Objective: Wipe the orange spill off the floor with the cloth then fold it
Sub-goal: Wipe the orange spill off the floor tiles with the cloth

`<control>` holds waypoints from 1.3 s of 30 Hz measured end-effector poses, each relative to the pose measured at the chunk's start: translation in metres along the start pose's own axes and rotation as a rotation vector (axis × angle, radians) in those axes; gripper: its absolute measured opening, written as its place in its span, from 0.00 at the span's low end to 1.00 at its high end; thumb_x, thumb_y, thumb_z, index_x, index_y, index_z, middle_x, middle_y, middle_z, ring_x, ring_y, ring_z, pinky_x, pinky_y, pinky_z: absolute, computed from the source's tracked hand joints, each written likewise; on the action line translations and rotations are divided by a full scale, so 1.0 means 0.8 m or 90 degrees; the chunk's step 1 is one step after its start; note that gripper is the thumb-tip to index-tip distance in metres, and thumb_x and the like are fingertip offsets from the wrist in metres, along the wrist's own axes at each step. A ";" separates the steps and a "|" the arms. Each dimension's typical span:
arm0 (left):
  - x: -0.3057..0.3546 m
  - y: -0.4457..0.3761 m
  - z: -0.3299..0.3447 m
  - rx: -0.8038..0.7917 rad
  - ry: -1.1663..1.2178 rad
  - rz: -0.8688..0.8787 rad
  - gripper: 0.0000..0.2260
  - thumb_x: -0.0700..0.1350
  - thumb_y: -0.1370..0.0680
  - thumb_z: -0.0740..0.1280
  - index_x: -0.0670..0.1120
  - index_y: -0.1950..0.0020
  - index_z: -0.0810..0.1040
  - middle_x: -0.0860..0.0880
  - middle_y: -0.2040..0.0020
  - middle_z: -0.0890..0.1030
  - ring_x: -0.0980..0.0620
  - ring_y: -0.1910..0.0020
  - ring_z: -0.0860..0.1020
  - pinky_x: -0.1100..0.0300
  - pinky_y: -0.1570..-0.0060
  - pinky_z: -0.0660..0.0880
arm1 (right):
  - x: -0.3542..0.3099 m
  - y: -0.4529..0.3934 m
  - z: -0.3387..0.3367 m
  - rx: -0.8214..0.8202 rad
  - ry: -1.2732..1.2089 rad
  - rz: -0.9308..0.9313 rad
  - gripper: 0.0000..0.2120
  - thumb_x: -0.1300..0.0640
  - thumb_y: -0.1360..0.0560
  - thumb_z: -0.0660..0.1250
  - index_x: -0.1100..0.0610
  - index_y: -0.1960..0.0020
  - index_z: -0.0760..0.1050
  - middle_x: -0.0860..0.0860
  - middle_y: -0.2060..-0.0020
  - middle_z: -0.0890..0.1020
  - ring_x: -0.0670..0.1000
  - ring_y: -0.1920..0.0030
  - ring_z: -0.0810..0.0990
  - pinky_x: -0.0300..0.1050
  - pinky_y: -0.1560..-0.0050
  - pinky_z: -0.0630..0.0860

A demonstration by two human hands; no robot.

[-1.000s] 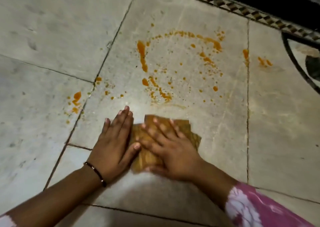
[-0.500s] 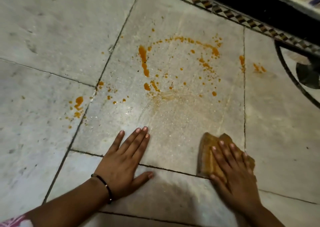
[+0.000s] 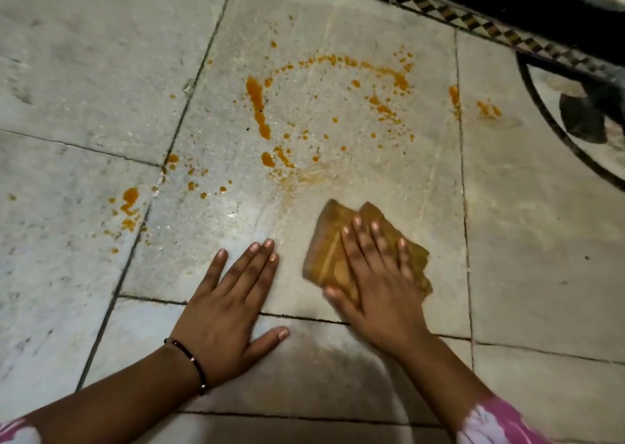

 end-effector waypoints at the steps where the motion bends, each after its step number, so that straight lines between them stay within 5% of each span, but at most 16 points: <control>1: 0.000 0.000 0.000 0.004 0.001 0.000 0.38 0.67 0.24 0.50 0.42 0.24 0.55 0.44 0.23 0.55 0.48 0.24 0.54 0.42 0.29 0.54 | 0.016 0.026 0.005 -0.009 0.003 -0.002 0.37 0.31 0.25 0.46 0.48 0.22 0.42 0.47 0.23 0.44 0.50 0.23 0.41 0.57 0.27 0.42; 6: -0.001 0.000 0.000 0.003 0.005 -0.003 0.38 0.67 0.24 0.51 0.42 0.23 0.55 0.44 0.23 0.55 0.48 0.24 0.53 0.43 0.29 0.54 | 0.129 0.027 -0.005 0.008 -0.034 0.193 0.36 0.31 0.26 0.42 0.47 0.23 0.43 0.47 0.23 0.45 0.49 0.24 0.41 0.57 0.26 0.43; 10: 0.000 0.001 -0.001 0.002 0.005 0.000 0.37 0.67 0.23 0.50 0.41 0.24 0.56 0.44 0.23 0.55 0.48 0.24 0.54 0.42 0.29 0.54 | 0.126 -0.048 -0.015 0.033 -0.048 0.357 0.32 0.36 0.23 0.41 0.48 0.23 0.45 0.52 0.22 0.45 0.54 0.24 0.41 0.61 0.27 0.42; 15: 0.002 0.002 -0.003 0.004 0.001 0.004 0.38 0.67 0.23 0.49 0.41 0.24 0.56 0.43 0.23 0.56 0.47 0.24 0.54 0.42 0.29 0.53 | -0.023 -0.017 -0.001 0.016 -0.006 0.035 0.32 0.35 0.23 0.41 0.46 0.23 0.46 0.49 0.23 0.46 0.53 0.24 0.42 0.57 0.27 0.38; 18: 0.003 0.000 -0.005 0.009 0.005 0.005 0.37 0.67 0.23 0.49 0.41 0.24 0.56 0.43 0.23 0.56 0.47 0.24 0.54 0.43 0.29 0.53 | -0.036 0.063 0.017 -0.014 0.024 -0.067 0.30 0.35 0.22 0.44 0.45 0.23 0.50 0.47 0.23 0.53 0.52 0.24 0.49 0.56 0.28 0.45; 21: 0.001 0.001 -0.005 0.015 0.011 0.000 0.37 0.67 0.23 0.49 0.41 0.24 0.56 0.44 0.23 0.56 0.47 0.24 0.54 0.43 0.29 0.53 | 0.026 0.091 0.014 -0.009 -0.006 -0.020 0.29 0.36 0.22 0.43 0.46 0.24 0.54 0.47 0.24 0.56 0.52 0.24 0.54 0.54 0.27 0.47; 27: 0.000 0.002 -0.005 0.017 0.012 -0.003 0.37 0.67 0.23 0.48 0.41 0.24 0.55 0.44 0.23 0.55 0.47 0.24 0.54 0.45 0.29 0.52 | 0.101 -0.012 -0.013 0.098 -0.085 0.313 0.35 0.36 0.26 0.40 0.49 0.24 0.56 0.50 0.23 0.54 0.53 0.23 0.47 0.56 0.26 0.41; 33: -0.044 0.031 -0.058 0.159 0.155 -0.133 0.33 0.62 0.21 0.46 0.42 0.23 0.52 0.44 0.22 0.51 0.48 0.23 0.50 0.49 0.27 0.44 | -0.079 0.015 0.008 0.082 -0.045 0.053 0.29 0.40 0.26 0.51 0.51 0.28 0.64 0.53 0.27 0.64 0.57 0.27 0.58 0.59 0.30 0.49; 36: -0.083 0.055 -0.081 0.229 0.200 -0.223 0.34 0.64 0.21 0.43 0.42 0.23 0.51 0.46 0.22 0.49 0.52 0.23 0.47 0.47 0.28 0.43 | -0.172 0.057 0.011 0.056 -0.225 -0.066 0.24 0.40 0.25 0.54 0.48 0.32 0.67 0.47 0.30 0.69 0.51 0.28 0.61 0.56 0.31 0.54; 39: -0.117 0.081 -0.090 0.263 0.215 -0.286 0.36 0.65 0.21 0.41 0.40 0.23 0.51 0.46 0.23 0.49 0.53 0.24 0.48 0.52 0.28 0.40 | -0.187 0.049 -0.024 -0.017 -0.771 -0.024 0.17 0.45 0.21 0.56 0.50 0.36 0.72 0.42 0.42 0.80 0.40 0.42 0.77 0.46 0.40 0.71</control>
Point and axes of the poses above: each hand's wrist, its own y-axis away from the middle knuckle, its own z-axis out of the palm, x = y × z, the point moved 9 cm from there along -y, towards the middle knuckle
